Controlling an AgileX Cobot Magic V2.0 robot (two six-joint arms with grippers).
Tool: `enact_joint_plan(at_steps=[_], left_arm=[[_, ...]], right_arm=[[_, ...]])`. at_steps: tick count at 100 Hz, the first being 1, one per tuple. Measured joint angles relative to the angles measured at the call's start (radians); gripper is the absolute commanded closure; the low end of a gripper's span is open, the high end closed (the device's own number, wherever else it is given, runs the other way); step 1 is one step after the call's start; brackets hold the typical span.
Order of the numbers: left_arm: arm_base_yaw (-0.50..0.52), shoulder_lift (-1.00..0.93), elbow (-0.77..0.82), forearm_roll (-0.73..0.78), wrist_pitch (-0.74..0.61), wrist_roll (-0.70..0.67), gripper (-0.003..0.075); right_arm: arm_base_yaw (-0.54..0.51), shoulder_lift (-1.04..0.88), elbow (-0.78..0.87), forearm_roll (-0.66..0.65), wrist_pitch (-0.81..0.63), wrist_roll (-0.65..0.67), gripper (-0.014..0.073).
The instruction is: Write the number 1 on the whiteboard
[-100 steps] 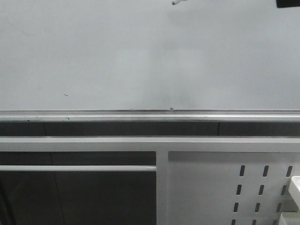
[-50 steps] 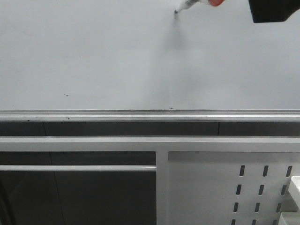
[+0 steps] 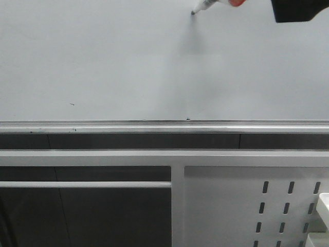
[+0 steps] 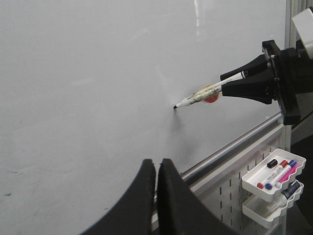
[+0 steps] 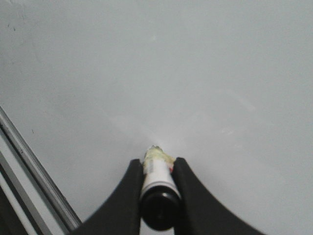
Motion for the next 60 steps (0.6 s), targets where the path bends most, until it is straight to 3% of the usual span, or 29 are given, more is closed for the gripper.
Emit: enact_joint_plan(at_steps=[60], left_arm=[[0.0, 0.0, 0.0, 0.0, 0.0, 0.0, 0.074]], right_arm=[[0.005, 0.05, 0.002, 0.005, -0.049, 0.002, 0.0664]])
